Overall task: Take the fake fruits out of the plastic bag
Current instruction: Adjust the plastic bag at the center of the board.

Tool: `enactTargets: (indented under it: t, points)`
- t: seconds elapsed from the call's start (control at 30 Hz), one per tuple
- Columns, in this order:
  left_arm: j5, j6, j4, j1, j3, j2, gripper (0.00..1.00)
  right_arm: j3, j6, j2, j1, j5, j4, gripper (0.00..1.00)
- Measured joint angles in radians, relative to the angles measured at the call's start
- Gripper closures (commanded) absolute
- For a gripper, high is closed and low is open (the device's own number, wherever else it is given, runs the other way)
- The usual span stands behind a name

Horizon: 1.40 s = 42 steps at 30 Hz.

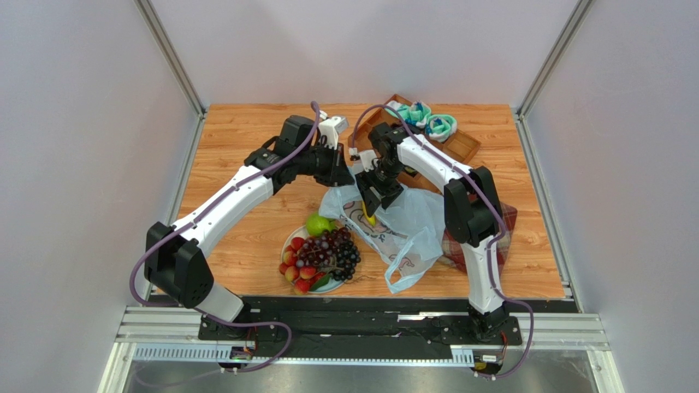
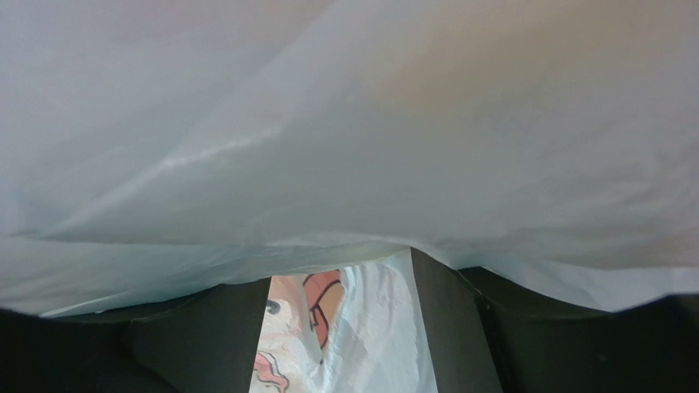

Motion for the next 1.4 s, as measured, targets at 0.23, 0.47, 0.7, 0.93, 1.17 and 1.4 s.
enactTargets:
  t: [0.23,0.47,0.7,0.93,1.17,1.4]
  points:
    - [0.015,0.003,-0.031,0.0,0.245,0.068,1.0,0.014,-0.002,-0.062,-0.034,0.055,-0.018,0.27]
    - [0.023,0.037,-0.012,0.0,0.417,0.124,1.0,-0.102,-0.002,-0.452,-0.1,0.039,0.108,0.39]
    - [0.039,0.071,-0.041,-0.021,0.612,0.221,1.0,-0.183,0.025,-0.507,-0.06,-0.082,0.14,0.58]
    - [0.001,0.143,0.01,-0.134,0.972,0.322,1.0,-0.25,0.051,-0.349,-0.07,-0.18,0.142,0.49]
    - [0.005,0.146,0.035,-0.21,0.91,0.325,1.0,-0.295,0.086,-0.357,-0.14,-0.24,0.151,0.43]
    - [0.008,0.14,0.034,-0.225,0.904,0.342,1.0,-0.44,0.095,-0.42,-0.324,-0.142,0.145,0.43]
